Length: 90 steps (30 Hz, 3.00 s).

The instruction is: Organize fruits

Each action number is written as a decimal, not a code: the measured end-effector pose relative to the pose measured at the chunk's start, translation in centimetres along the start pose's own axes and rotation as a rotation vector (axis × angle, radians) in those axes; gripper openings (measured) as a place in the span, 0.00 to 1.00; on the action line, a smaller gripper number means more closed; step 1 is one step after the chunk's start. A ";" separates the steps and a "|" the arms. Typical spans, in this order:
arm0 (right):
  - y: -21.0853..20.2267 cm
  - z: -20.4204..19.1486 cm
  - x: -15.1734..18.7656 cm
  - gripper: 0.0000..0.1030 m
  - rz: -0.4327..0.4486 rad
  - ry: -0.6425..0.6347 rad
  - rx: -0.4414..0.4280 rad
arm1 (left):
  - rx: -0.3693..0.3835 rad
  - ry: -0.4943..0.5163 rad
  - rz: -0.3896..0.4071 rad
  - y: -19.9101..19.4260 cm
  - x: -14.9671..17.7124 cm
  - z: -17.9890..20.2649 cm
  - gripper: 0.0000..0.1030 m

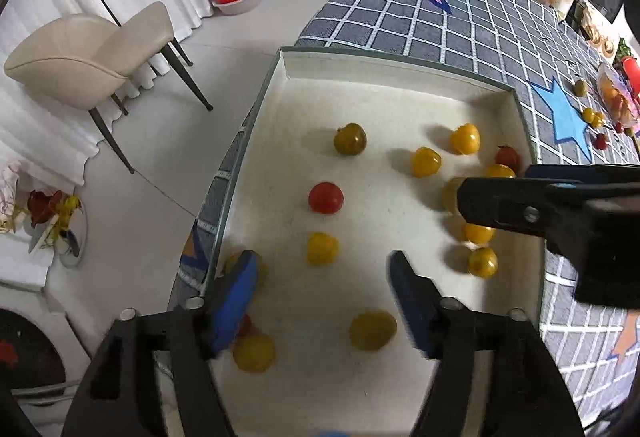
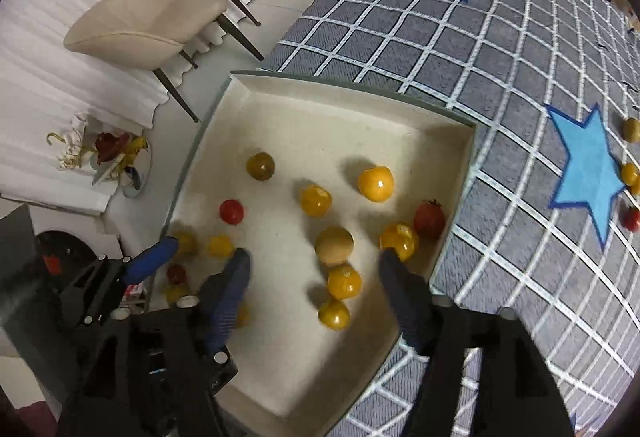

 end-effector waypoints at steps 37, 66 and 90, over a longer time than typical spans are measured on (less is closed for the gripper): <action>-11.8 -5.5 7.9 1.00 -0.033 -0.158 0.311 | -0.012 0.275 -0.057 -12.1 4.9 0.0 0.99; -12.6 -6.0 7.9 1.00 -0.025 -0.173 0.313 | -0.016 0.281 -0.011 -13.7 4.0 0.7 0.99; -12.2 -6.5 7.5 1.00 -0.030 -0.150 0.303 | 0.002 0.298 -0.017 -13.3 3.5 1.0 0.99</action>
Point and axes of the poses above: each gripper's, at about its wrist camera, not at the fingertips, and y roughly the way its jaws point, z to its right, x to its underside, the point moved 3 cm from there along y, roughly the way its jaws point
